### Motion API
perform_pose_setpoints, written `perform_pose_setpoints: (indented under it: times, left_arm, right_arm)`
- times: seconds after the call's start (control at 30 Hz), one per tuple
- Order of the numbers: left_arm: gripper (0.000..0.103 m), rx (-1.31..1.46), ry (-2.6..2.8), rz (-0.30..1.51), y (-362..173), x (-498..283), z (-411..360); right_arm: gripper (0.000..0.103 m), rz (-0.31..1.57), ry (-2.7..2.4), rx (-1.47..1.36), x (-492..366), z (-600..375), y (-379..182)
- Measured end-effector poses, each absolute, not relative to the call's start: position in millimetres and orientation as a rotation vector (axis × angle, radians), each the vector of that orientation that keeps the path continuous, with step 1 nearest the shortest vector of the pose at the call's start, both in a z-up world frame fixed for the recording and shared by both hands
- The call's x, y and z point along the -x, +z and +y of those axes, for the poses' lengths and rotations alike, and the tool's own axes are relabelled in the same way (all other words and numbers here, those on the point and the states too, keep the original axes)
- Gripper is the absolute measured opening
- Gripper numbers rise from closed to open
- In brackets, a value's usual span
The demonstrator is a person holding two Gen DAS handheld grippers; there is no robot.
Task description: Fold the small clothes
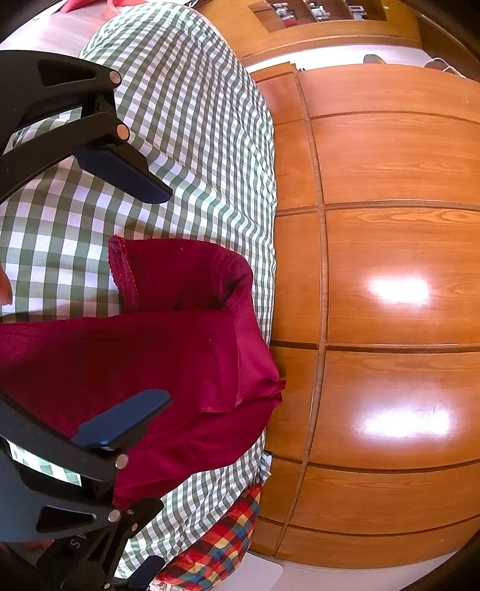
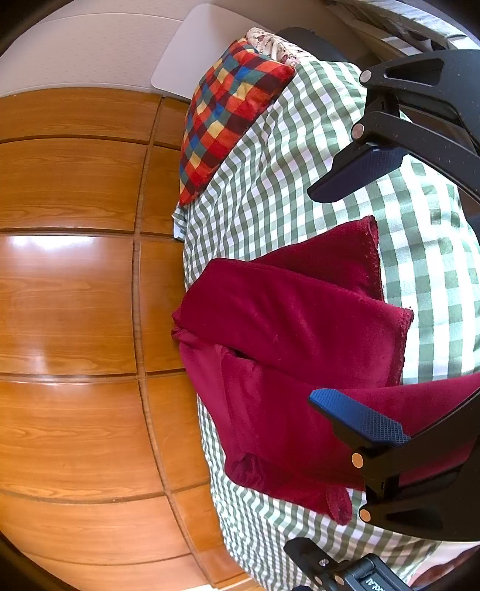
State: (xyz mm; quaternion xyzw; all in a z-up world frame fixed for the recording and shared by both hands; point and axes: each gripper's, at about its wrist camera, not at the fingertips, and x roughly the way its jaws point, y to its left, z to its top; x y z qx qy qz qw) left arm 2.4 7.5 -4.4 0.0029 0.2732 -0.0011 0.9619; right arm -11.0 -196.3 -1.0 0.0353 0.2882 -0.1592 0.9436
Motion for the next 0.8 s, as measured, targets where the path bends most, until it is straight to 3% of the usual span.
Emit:
perform_pose_setpoints:
  times: [0.8]
  left_arm:
    - [0.1, -0.007, -0.01, 0.55, -4.5, -1.9, 5.1]
  right_arm:
    - [0.1, 0.592, -0.321, -0.072, 11.3, -195.3, -4.1]
